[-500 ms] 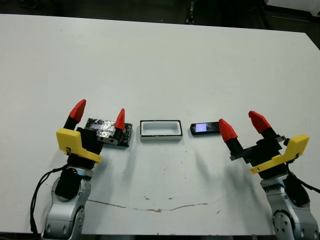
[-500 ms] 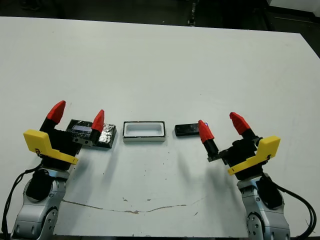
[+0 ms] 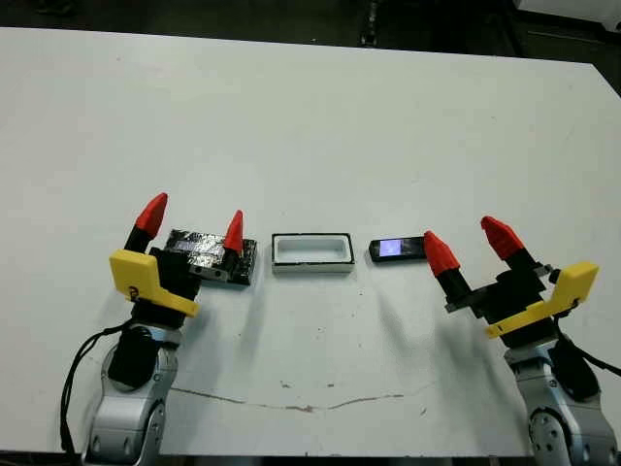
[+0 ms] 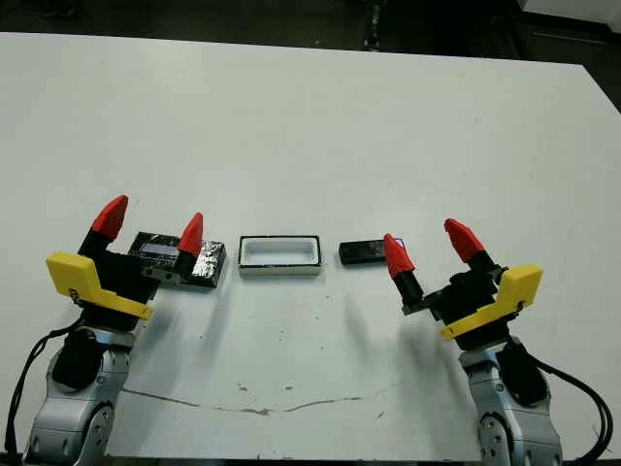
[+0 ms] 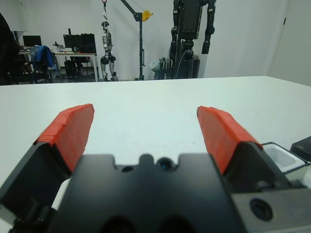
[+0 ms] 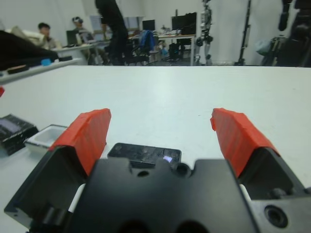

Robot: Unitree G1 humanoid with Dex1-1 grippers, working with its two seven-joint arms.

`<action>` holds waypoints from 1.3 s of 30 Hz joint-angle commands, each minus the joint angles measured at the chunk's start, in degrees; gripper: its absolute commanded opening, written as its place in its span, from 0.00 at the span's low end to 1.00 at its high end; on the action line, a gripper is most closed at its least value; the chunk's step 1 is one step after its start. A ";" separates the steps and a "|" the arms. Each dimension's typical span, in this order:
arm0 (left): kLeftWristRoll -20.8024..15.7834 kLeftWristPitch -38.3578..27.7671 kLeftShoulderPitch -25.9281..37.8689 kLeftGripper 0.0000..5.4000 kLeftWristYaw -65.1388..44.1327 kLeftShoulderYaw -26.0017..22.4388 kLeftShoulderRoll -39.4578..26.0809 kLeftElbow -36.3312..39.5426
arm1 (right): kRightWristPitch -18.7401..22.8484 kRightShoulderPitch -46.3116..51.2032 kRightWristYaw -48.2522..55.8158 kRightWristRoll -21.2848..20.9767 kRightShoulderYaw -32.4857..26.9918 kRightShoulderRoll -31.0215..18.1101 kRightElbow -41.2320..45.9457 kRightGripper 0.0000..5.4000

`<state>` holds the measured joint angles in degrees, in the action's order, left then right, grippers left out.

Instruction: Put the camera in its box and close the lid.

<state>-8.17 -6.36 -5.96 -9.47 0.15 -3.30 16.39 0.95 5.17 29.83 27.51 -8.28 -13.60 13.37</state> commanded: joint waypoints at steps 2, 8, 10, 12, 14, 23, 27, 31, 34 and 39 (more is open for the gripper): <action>0.26 0.15 -0.64 1.00 0.27 -0.06 0.02 -0.41 | 2.49 -8.15 6.33 1.06 -3.67 -9.35 -4.38 1.00; 0.64 0.13 -0.64 1.00 0.62 0.15 0.17 -0.47 | 5.64 -22.89 17.01 -3.10 -2.18 -23.64 -12.03 1.00; 0.91 0.11 -0.65 1.00 0.70 0.25 0.15 -0.50 | 4.86 -27.77 21.84 -3.47 -0.53 -24.96 -16.71 1.00; 0.86 0.22 -0.71 1.00 0.89 0.24 0.31 -0.47 | 3.29 -32.29 25.89 -5.28 1.84 -25.81 -21.28 1.00; 0.95 0.45 -0.79 1.00 1.11 0.25 0.38 -0.31 | 2.03 -35.96 29.40 -7.14 3.98 -26.30 -25.01 1.00; 1.55 0.85 -0.74 1.00 2.00 0.38 0.79 0.09 | -5.41 -51.16 46.63 -15.59 14.54 -25.34 -42.42 1.00; 1.34 0.82 -0.52 1.00 1.84 0.25 0.72 -0.05 | -6.93 -54.85 52.28 -20.35 19.89 -25.08 -45.28 1.00; 1.51 1.37 -0.52 1.00 1.99 0.25 0.64 0.25 | -7.21 -56.82 55.44 -22.50 22.49 -23.70 -47.38 1.00; 1.44 1.62 -0.50 1.00 2.00 0.21 0.63 0.36 | -9.04 -57.89 56.97 -23.72 23.78 -22.37 -50.15 1.00; 1.34 1.75 -0.53 1.00 1.84 0.21 0.52 0.46 | -9.46 -58.91 56.70 -27.19 25.99 -20.70 -53.22 1.00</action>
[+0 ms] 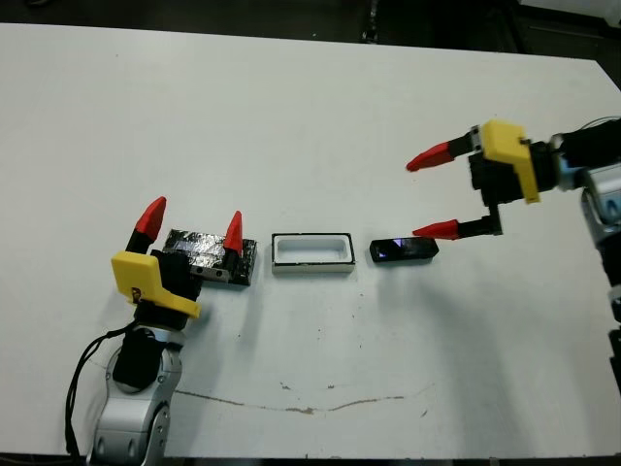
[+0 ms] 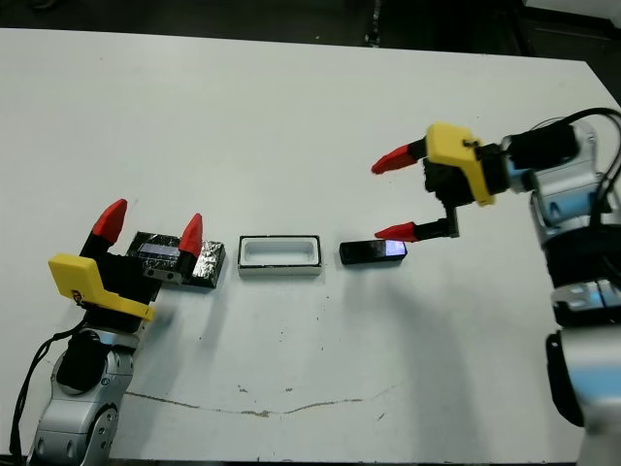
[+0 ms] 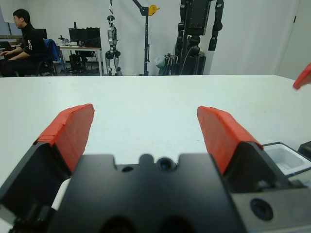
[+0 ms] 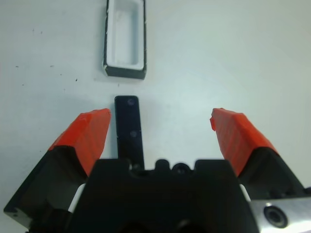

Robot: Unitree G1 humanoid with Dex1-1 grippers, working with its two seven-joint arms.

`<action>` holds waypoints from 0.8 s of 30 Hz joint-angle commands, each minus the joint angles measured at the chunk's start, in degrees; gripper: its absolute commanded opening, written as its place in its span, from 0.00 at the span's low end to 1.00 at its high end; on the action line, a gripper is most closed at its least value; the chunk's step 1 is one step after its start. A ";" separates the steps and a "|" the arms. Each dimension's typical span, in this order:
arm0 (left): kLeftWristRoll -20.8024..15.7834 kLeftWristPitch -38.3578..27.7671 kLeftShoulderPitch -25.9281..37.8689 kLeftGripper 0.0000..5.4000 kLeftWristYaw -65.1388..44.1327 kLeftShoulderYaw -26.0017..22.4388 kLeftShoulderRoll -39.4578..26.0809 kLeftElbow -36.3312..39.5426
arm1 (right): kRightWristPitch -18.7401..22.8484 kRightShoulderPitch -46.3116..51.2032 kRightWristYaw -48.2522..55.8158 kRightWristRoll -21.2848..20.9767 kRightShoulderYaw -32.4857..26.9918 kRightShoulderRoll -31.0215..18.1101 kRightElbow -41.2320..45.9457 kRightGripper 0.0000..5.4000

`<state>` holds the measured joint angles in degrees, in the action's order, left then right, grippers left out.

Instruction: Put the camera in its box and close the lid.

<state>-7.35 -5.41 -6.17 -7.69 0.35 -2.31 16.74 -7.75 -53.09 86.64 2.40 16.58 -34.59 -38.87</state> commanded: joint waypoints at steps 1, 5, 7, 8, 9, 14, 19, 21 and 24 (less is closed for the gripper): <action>0.58 0.81 -0.31 1.00 0.07 0.01 -0.51 0.13 | -1.51 -0.61 -0.23 -2.69 1.41 0.47 -1.09 1.00; 0.64 0.98 -0.27 1.00 0.02 0.03 -0.64 0.31 | -1.36 -0.32 -0.28 -3.73 1.80 1.95 -2.29 1.00; 0.90 1.05 -0.22 1.00 0.20 0.07 -0.61 0.32 | -1.22 -0.15 -0.16 -3.67 1.68 2.65 -3.16 1.00; 0.76 1.07 -0.21 1.00 0.15 0.07 -0.53 0.30 | -0.93 -0.21 -0.15 -3.96 1.91 2.88 -3.53 1.00; 0.75 1.19 -0.23 1.00 0.15 0.08 -0.50 0.35 | 0.12 -0.35 -0.03 -4.18 2.14 3.21 -4.01 1.00; 0.61 1.23 -0.26 1.00 0.02 0.11 -0.40 0.28 | -0.07 0.47 -1.40 -5.53 2.63 4.12 -4.91 1.00; 0.24 1.56 -0.52 1.00 -0.39 0.14 -0.60 0.31 | -1.24 1.06 -1.23 -6.77 3.51 4.67 -5.43 1.00; 0.20 1.03 -0.48 1.00 -0.75 0.13 -0.77 -0.04 | 1.19 1.29 -1.23 -7.38 3.92 4.65 -4.63 1.00; 0.07 0.82 -0.51 1.00 -1.01 0.09 -0.83 -0.26 | 2.10 2.50 -2.05 -8.49 4.38 4.06 -1.74 1.00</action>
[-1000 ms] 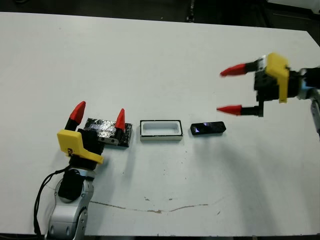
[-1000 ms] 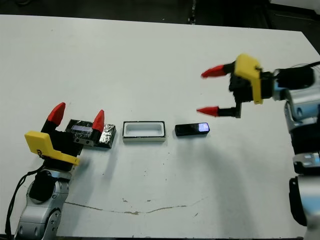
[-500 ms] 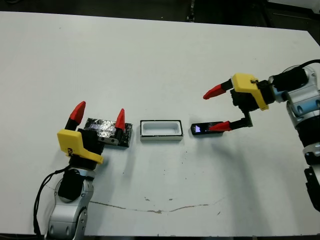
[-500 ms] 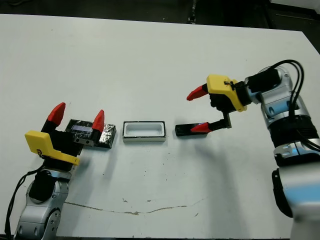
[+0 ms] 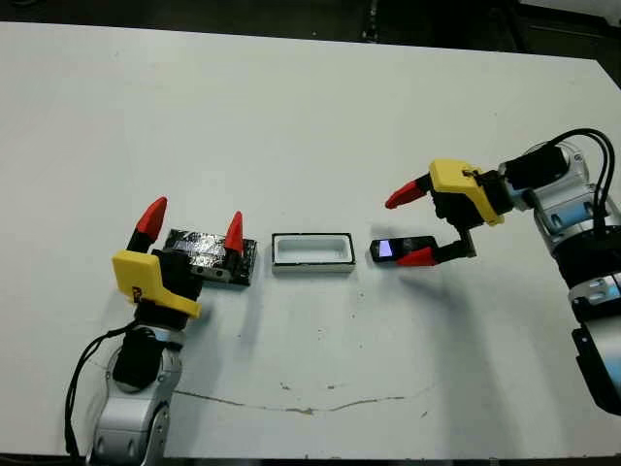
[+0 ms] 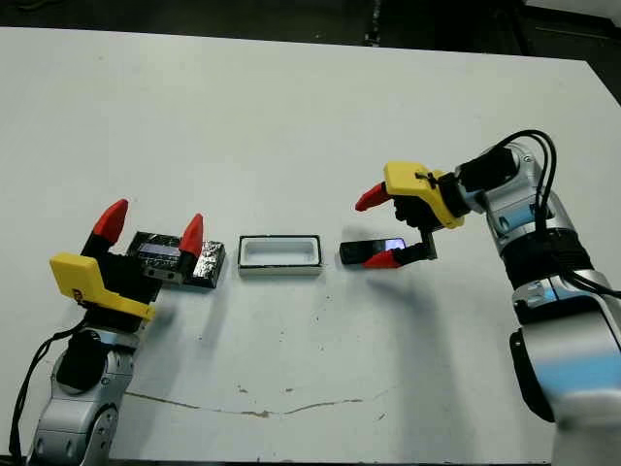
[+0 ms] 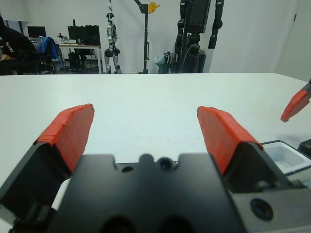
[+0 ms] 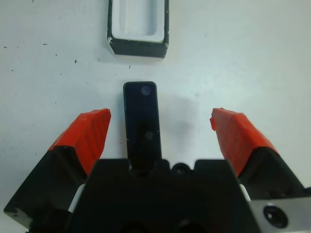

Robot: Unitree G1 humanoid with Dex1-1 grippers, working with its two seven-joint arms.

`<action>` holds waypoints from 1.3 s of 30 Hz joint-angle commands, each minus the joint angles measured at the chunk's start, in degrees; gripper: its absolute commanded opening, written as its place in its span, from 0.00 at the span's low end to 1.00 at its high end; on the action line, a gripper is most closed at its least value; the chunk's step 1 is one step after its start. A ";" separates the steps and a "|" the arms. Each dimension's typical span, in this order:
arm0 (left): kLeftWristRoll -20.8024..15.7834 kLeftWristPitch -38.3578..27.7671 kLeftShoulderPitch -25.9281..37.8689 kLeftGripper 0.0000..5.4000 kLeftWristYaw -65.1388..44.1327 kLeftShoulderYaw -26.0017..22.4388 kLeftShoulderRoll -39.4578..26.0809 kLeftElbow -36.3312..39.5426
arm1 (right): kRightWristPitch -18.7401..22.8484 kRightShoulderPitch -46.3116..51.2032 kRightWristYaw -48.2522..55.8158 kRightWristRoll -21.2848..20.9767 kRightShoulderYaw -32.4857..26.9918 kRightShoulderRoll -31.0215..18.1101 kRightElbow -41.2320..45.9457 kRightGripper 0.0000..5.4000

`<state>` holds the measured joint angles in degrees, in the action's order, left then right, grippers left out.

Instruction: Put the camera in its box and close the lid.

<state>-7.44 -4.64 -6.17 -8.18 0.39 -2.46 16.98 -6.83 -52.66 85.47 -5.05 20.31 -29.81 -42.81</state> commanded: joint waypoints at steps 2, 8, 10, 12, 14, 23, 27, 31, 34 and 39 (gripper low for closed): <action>0.38 0.14 -0.64 1.00 -0.41 0.11 -0.68 -0.37 | 1.85 3.08 -1.02 -1.18 0.67 -0.92 3.83 1.00; 0.75 0.34 -0.76 1.00 -0.20 0.21 -0.69 -0.29 | 2.47 5.34 -2.38 -1.04 0.11 -1.28 6.18 0.95; 0.54 0.58 -0.84 1.00 -0.30 0.22 -0.66 -0.16 | 0.73 6.04 -2.88 -0.81 -0.10 -1.29 6.12 0.89; 0.29 0.68 -0.91 1.00 -0.45 0.22 -0.66 -0.13 | -1.57 6.45 -2.98 -0.60 -0.16 -1.19 5.55 0.83; 0.30 1.15 -1.02 1.00 -0.30 0.28 -0.63 0.15 | -2.27 6.57 -2.86 -0.50 -0.04 -1.05 5.01 0.78; -0.17 0.99 -1.01 1.00 -0.46 0.25 -0.54 0.00 | -1.49 7.45 -4.29 -0.67 0.30 -0.62 4.53 0.54; -0.05 1.03 -1.02 1.00 -0.29 0.23 -0.52 0.05 | -4.50 7.40 -4.62 -0.71 0.38 -0.80 3.99 0.43; -0.03 0.59 -0.98 1.00 0.29 0.08 0.05 -0.11 | -4.42 7.25 -4.82 -1.09 0.51 -1.22 4.49 0.32; -0.10 0.40 -0.93 1.00 0.78 -0.07 0.62 -0.19 | -4.07 7.23 -4.74 -0.60 0.12 -1.17 4.32 0.31; 0.25 0.54 -0.98 1.00 1.27 0.03 0.79 0.01 | -0.17 5.88 -5.65 -3.32 1.51 -1.98 5.16 0.31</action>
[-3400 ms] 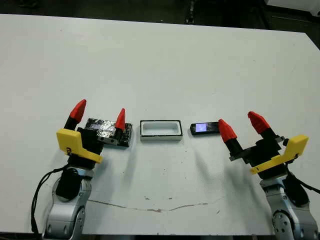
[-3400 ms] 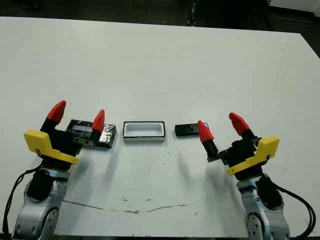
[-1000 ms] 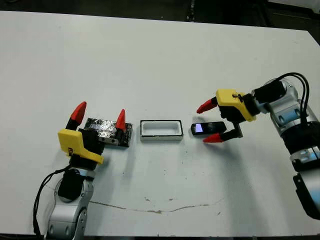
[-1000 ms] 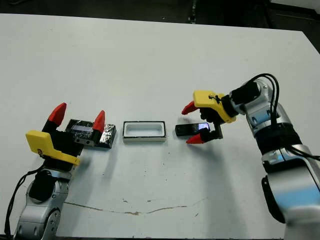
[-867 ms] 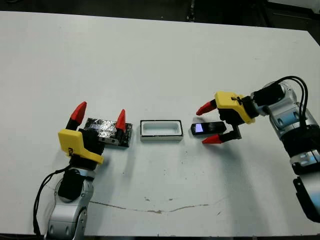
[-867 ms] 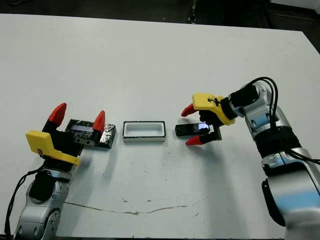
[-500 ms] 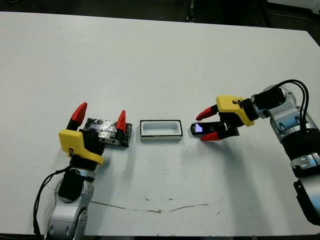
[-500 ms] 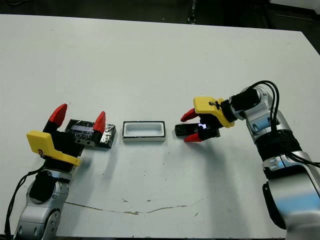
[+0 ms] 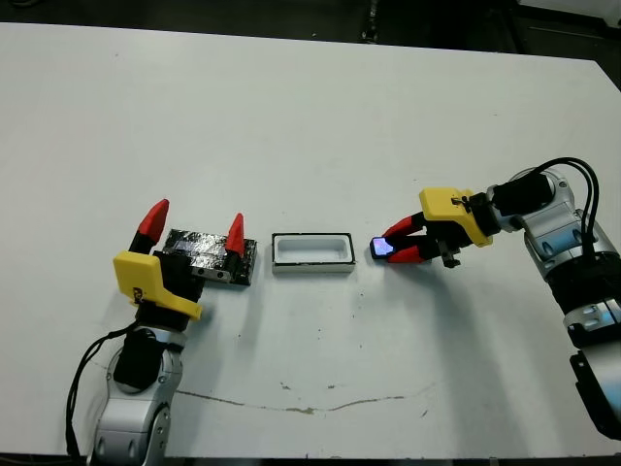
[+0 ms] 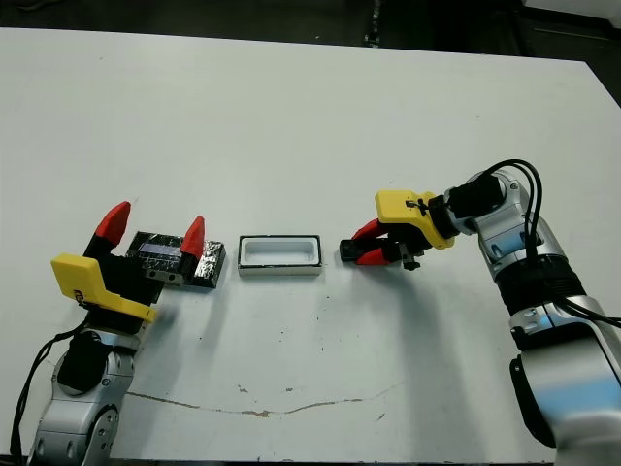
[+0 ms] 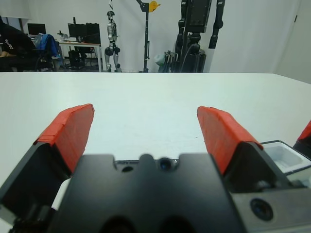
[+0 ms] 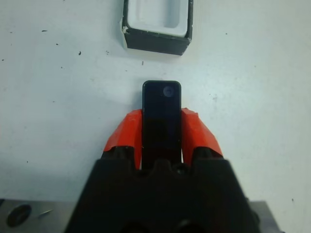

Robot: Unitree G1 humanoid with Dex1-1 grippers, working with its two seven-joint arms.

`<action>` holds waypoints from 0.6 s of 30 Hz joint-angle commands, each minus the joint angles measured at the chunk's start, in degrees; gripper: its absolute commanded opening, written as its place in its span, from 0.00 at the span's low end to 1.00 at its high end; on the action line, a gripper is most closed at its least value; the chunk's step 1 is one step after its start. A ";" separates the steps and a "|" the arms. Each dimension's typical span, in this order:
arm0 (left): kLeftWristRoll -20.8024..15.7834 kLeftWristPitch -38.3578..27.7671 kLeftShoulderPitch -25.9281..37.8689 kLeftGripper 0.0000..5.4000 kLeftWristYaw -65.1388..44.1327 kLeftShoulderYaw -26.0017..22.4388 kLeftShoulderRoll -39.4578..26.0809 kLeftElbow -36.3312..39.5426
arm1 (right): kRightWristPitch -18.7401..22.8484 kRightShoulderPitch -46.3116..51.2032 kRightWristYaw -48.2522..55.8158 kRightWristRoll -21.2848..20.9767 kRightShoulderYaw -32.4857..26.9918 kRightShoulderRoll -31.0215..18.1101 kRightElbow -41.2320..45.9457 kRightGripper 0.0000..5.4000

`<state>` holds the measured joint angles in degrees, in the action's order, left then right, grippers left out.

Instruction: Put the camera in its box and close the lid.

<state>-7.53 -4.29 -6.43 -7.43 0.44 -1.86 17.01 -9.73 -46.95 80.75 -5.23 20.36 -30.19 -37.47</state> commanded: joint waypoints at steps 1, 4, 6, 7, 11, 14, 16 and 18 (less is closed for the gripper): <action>0.35 0.21 -0.74 1.00 0.52 0.00 0.17 0.01 | 3.72 -0.30 -0.79 -3.64 1.78 -1.75 -0.16 0.31; 0.34 -0.21 -0.66 1.00 0.32 -0.02 0.01 -0.28 | 6.95 -1.91 0.25 -3.31 1.40 -1.88 -1.05 0.31; 0.52 -0.21 -0.66 1.00 0.36 0.00 -0.08 -0.27 | 8.93 -2.80 1.05 -2.61 0.88 -1.78 -1.67 0.31; 0.63 -0.01 -0.70 1.00 0.47 0.00 -0.12 -0.16 | 10.36 -3.49 1.64 -2.05 0.49 -1.73 -2.02 0.31; 0.28 -0.44 -0.63 1.00 0.21 0.00 -0.07 -0.48 | 14.82 -6.91 5.20 1.66 -2.09 -1.15 -4.03 0.31; 0.46 -0.70 -0.57 1.00 0.22 0.07 -0.13 -0.66 | 14.38 -9.34 8.41 5.77 -5.08 -0.01 -7.56 0.31; 0.81 -0.82 -0.63 1.00 0.46 0.14 -0.09 -0.67 | 16.08 -11.04 8.95 7.49 -6.63 0.46 -8.47 0.31; 0.82 -0.80 -0.67 1.00 0.51 0.17 -0.03 -0.63 | 17.82 -12.39 8.99 8.88 -7.96 0.98 -8.77 0.31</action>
<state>-7.20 -4.84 -6.44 -7.13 0.49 -1.87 16.92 6.48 -57.76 89.17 2.47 13.57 -29.57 -45.73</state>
